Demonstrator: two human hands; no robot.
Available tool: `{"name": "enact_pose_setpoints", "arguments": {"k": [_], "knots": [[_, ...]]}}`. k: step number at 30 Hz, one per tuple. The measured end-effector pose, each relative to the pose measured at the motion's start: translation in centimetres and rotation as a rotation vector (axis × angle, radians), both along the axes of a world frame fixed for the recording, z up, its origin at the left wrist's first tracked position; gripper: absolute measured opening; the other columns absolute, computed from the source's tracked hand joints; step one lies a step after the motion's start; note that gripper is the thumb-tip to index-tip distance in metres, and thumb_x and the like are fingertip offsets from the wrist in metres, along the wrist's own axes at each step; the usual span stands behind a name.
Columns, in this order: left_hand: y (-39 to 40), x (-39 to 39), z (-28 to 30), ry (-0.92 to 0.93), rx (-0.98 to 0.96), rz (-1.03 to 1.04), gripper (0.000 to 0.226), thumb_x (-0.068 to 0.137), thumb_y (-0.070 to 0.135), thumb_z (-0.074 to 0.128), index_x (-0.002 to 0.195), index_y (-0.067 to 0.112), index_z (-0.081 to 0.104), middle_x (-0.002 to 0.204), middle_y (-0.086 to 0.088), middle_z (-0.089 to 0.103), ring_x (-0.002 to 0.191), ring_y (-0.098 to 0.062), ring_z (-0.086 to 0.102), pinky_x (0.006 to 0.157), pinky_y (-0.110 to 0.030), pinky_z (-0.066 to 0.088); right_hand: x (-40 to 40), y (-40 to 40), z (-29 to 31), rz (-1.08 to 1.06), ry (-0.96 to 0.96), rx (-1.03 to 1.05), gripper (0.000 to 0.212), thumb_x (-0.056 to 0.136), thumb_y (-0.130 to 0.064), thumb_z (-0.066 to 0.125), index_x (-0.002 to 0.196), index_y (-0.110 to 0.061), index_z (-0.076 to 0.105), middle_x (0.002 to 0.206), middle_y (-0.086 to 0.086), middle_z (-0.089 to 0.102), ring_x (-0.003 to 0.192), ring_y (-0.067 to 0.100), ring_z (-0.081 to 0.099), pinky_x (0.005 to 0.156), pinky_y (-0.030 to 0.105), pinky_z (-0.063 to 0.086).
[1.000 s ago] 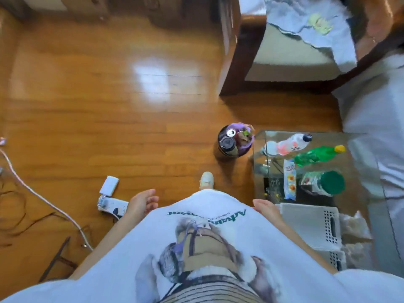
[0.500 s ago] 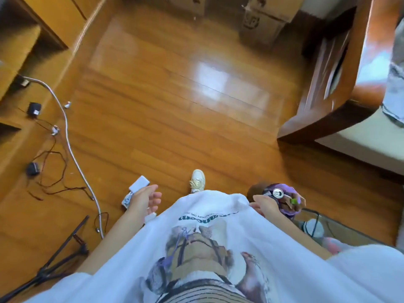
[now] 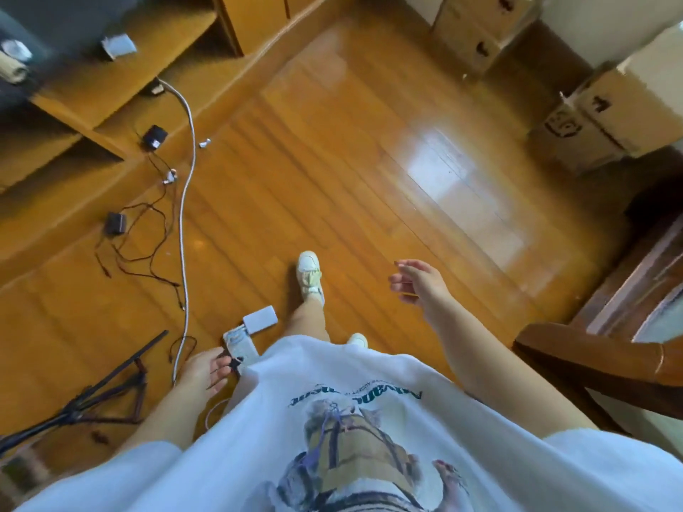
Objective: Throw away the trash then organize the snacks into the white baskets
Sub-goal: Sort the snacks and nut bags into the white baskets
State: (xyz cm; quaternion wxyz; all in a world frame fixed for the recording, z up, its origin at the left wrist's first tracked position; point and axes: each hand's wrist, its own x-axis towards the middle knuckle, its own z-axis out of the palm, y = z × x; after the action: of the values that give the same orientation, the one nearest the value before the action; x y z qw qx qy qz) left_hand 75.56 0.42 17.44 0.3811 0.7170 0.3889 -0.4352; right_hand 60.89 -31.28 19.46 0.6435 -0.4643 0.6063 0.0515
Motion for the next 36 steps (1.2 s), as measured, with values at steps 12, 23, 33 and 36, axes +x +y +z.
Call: {"name": "enact_pose_setpoints", "arguments": {"k": [12,23,33,36], "knots": [[-17.3,20.1,1.5,-0.098,-0.139,-0.152,0.012,0.096,0.018,0.047,0.106,0.016,0.054,0.075,-0.002,0.056,0.062,-0.012,0.048,0.055,-0.023,0.037,8.2,-7.8,-0.6,-0.226,0.221,0.073,0.011,0.094,-0.006,0.047,0.103,-0.001,0.052,0.066,0.012,0.053,0.05,0.02,0.05,0.043,0.022,0.045],[-34.7,31.2,1.5,-0.136,-0.267,-0.426,0.02,0.096,0.017,0.046,0.109,0.015,0.06,0.074,0.001,0.06,0.06,-0.01,0.051,0.055,-0.02,0.041,17.6,-19.9,-1.9,-0.41,0.353,0.142,0.03,0.095,-0.012,0.048,0.121,0.001,0.051,0.067,0.01,0.053,0.056,0.02,0.047,0.056,0.031,0.037],[-37.8,41.6,1.2,-0.106,-0.17,-0.027,0.016,0.096,0.017,0.045,0.11,0.016,0.054,0.075,-0.002,0.055,0.063,-0.013,0.048,0.058,-0.024,0.037,37.5,-32.5,-1.1,-0.095,0.196,0.093,0.007,0.094,-0.011,0.046,0.098,-0.013,0.052,0.068,0.006,0.055,0.05,0.015,0.056,0.054,0.022,0.04],[-36.5,44.4,1.1,-0.117,-0.128,0.093,0.012,0.097,0.021,0.045,0.107,0.017,0.051,0.077,-0.001,0.054,0.065,-0.012,0.048,0.06,-0.024,0.037,44.7,-34.6,-0.6,0.078,0.132,0.078,0.011,0.095,-0.017,0.047,0.085,-0.02,0.052,0.069,0.002,0.058,0.06,0.014,0.055,0.06,0.023,0.038]]}}
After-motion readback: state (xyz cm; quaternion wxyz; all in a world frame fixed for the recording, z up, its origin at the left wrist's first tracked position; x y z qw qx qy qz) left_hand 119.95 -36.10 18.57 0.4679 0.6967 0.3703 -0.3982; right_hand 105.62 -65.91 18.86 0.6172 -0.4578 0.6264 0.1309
